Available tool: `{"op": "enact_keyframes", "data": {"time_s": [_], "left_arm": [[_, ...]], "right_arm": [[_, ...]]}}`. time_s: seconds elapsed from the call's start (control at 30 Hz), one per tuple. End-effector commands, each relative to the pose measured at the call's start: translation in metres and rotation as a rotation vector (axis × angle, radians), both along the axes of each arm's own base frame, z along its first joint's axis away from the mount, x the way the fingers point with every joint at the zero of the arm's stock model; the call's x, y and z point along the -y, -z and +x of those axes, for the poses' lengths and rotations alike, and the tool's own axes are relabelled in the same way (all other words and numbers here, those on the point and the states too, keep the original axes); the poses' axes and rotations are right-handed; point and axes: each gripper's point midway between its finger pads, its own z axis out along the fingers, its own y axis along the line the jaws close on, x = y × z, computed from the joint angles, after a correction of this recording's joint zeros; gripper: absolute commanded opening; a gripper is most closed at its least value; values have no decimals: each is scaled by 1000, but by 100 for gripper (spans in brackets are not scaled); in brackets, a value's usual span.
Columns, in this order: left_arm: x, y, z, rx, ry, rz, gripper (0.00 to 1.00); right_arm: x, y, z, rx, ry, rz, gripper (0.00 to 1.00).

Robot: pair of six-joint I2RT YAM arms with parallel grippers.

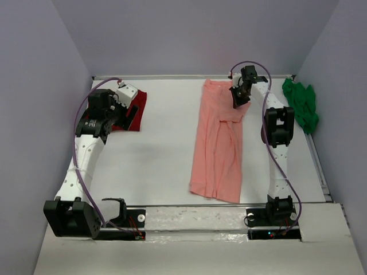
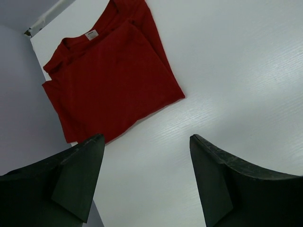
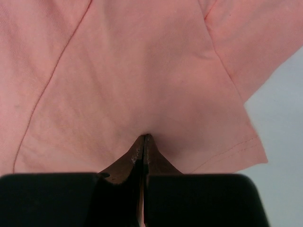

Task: Fold and stack the t-shirts
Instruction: Fold the tshirt

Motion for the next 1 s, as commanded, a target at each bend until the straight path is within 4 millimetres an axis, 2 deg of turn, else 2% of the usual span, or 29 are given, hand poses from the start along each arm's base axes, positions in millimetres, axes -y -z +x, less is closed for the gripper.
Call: {"op": "enact_keyframes", "data": {"time_s": [0.0,0.07,0.1,0.17,0.2,0.27,0.3,0.33,0.37,0.4,0.47,0.5,0.53,0.73,0.83,0.9,0.93,0.97], "left_arm": [[-7,6,3,3,-34,-10,85],[-8,11,3,-7,-37,-10,85],[-10,12,4,-6,-43,-8,85],[-11,14,5,-10,-50,-5,85],[-12,14,6,-11,-53,-5,85],[-14,15,6,-14,-59,-7,85],[-14,15,8,-15,-64,-13,86],[-16,15,8,-15,-68,-14,85],[-16,16,8,-19,-68,-14,86],[-18,17,10,-24,-76,-13,86],[-18,19,11,-36,-76,-12,86],[-18,19,11,-38,-79,-17,85],[-27,20,11,-40,-104,-18,85],[-37,26,12,-63,-139,-6,86],[-44,34,16,-89,-160,-1,86],[-47,37,17,-104,-167,-3,86],[-48,35,19,-101,-170,-4,86],[-49,36,19,-104,-173,-4,86]], "right_arm": [[2,-6,-8,-6,-27,6,0],[4,0,-9,-24,-29,-5,0],[4,12,-11,-45,-40,-12,0],[5,14,-8,-51,-44,-16,0],[4,25,-8,-71,-44,-16,0],[3,29,-5,-73,-47,-9,0],[3,25,3,-49,-50,-12,0],[3,33,5,-56,-51,-16,0],[-3,33,7,-45,-66,-20,0],[-9,24,16,-6,-86,-25,0],[-14,23,28,42,-108,-35,0],[-15,19,41,100,-108,-37,0],[-16,19,46,121,-110,-35,0],[-41,-4,79,287,-163,51,0],[-55,-31,103,419,-187,112,0],[-66,-41,110,462,-209,137,0],[-67,-39,114,477,-210,138,0],[-68,-49,123,527,-214,138,0]]}}
